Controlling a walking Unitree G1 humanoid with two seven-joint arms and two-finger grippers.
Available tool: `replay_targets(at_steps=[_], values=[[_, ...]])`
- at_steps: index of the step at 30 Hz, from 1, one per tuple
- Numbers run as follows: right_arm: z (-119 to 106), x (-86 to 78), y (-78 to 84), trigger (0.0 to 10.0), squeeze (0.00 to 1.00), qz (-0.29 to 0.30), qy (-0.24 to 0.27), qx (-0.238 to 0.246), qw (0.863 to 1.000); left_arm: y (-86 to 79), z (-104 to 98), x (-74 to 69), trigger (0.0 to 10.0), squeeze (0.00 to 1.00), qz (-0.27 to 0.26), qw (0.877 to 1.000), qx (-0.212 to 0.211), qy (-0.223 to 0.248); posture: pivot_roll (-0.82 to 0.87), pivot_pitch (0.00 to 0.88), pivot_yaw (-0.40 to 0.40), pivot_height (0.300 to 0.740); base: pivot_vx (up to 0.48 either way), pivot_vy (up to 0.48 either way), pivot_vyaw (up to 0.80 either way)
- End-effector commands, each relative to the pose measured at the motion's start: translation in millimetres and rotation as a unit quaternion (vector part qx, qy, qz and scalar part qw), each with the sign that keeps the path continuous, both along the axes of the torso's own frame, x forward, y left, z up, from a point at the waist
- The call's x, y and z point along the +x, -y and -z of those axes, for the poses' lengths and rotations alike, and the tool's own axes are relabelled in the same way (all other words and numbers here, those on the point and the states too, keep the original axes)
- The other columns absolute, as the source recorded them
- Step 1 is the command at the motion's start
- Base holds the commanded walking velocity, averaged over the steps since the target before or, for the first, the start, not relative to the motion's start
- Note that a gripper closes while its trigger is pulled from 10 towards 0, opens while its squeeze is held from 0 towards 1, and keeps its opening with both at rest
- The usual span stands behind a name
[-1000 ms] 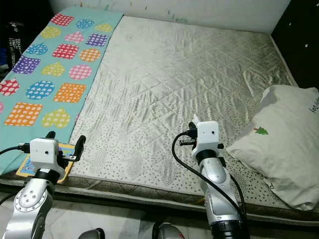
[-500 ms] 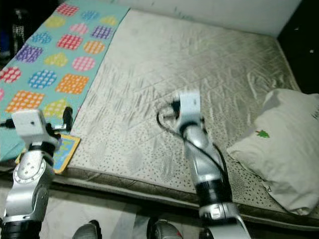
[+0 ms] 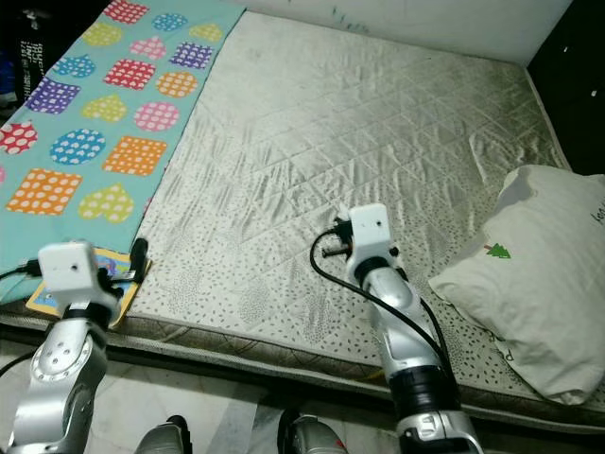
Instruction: Clean up the room
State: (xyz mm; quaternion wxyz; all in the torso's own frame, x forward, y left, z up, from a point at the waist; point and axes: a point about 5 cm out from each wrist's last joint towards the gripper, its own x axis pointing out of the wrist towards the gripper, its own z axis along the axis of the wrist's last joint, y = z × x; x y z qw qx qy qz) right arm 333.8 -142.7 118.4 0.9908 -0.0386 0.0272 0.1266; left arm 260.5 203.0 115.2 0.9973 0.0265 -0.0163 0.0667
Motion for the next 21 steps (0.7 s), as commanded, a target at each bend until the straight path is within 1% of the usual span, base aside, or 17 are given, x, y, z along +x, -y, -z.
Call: replay_targets(at_steps=[1,2,3,4,6,7,8,9,12,13,14,16,17,18,20,21], values=[[-4.5,-5.5,11.7,10.0,0.0,0.0,0.013,0.007,1.0,0.5,-2.4,-8.4,10.0,0.0,0.014,1.0,0.014,0.0,0.13,0.257,-0.121,0.74,0.0,0.0,0.0],[-4.5,-5.5,11.7,10.0,0.0,0.0,0.013,0.007,1.0,0.5,-2.4,-8.4,10.0,0.0,0.014,1.0,0.014,0.0,0.13,0.257,-0.121,0.74,0.0,0.0,0.0],[-5.5,-12.3,20.1,10.0,0.0,0.0,0.003,0.035,0.999,-2.1,-2.5,-20.5,10.0,0.0,0.05,0.998,0.025,-0.005,0.14,0.258,-0.134,0.74,0.0,0.0,0.0],[-5.7,-14.9,23.1,10.0,0.0,0.0,0.001,0.04,0.999,-2.9,-2.6,-25.2,10.0,0.0,0.061,0.998,0.035,-0.008,0.14,0.258,-0.138,0.74,0.0,0.0,0.0],[-6.3,-20.4,27.1,10.0,0.0,-0.003,0.003,0.034,0.999,-4.8,-3.1,-33.6,10.0,0.0,0.074,0.996,0.045,-0.013,0.15,0.254,-0.149,0.74,0.0,0.0,0.0],[-7.3,-25.0,28.2,10.0,0.0,-0.007,0.01,0.024,1.0,-6.5,-4.0,-38.6,10.0,0.0,0.077,0.996,0.049,-0.015,0.14,0.253,-0.152,0.74,0.0,0.0,0.0],[-7.3,-25.0,28.2,10.0,0.0,-0.007,0.01,0.024,1.0,-6.5,-4.0,-38.6,10.0,0.0,0.077,0.996,0.049,-0.015,0.14,0.253,-0.152,0.74,0.0,0.0,0.0],[-7.3,-28.3,28.3,10.0,0.0,-0.006,0.016,0.009,1.0,-8.4,-4.7,-40.6,10.0,0.0,0.072,0.996,0.05,-0.014,0.13,0.246,-0.154,0.74,0.0,0.0,0.0],[-2.7,-30.1,26.7,10.0,0.0,0.014,0.0,0.009,1.0,-11.0,-4.8,-39.7,10.0,0.0,0.049,0.998,0.043,-0.008,0.13,0.241,-0.152,0.74,0.0,0.0,0.0],[-1.3,-32.2,20.7,10.0,0.0,0.011,0.014,-0.023,1.0,-8.0,-5.6,-37.5,10.0,0.0,0.039,0.999,0.038,0.0,0.12,0.228,-0.147,0.74,0.0,0.0,0.0],[-1.5,-34.5,12.7,10.0,0.0,-0.013,0.028,-0.04,0.999,-4.9,-6.8,-34.5,10.0,0.0,0.036,0.999,0.03,0.007,0.12,0.218,-0.149,0.74,0.0,0.0,0.0],[-2.5,-35.5,3.2,10.0,0.0,-0.031,0.012,0.002,0.999,-1.2,-10.0,-27.9,10.0,0.0,0.037,0.999,0.022,0.017,0.12,0.203,-0.144,0.74,0.0,0.0,0.0],[-5.0,-34.7,-0.8,10.0,0.0,-0.044,0.02,-0.005,0.999,0.6,-11.3,-24.9,10.0,0.0,0.041,0.999,0.014,0.022,0.12,0.193,-0.125,0.74,0.0,0.0,0.0],[-9.1,-31.9,-8.3,10.0,0.0,-0.067,0.037,-0.021,0.997,1.2,-12.0,-19.3,10.0,0.0,0.039,0.999,0.0,0.027,0.12,0.179,-0.097,0.74,0.0,0.0,0.0],[-9.6,-31.0,-9.6,10.0,0.0,-0.069,0.038,-0.021,0.997,0.4,-11.6,-18.2,10.0,0.0,0.035,0.999,-0.002,0.027,0.11,0.175,-0.089,0.74,0.0,0.0,0.0],[-10.7,-26.0,-9.8,10.0,0.0,-0.07,0.043,-0.033,0.996,0.9,-7.6,-14.9,10.0,0.0,0.038,0.999,-0.011,0.023,0.11,0.146,-0.053,0.74,0.0,0.0,0.0]])
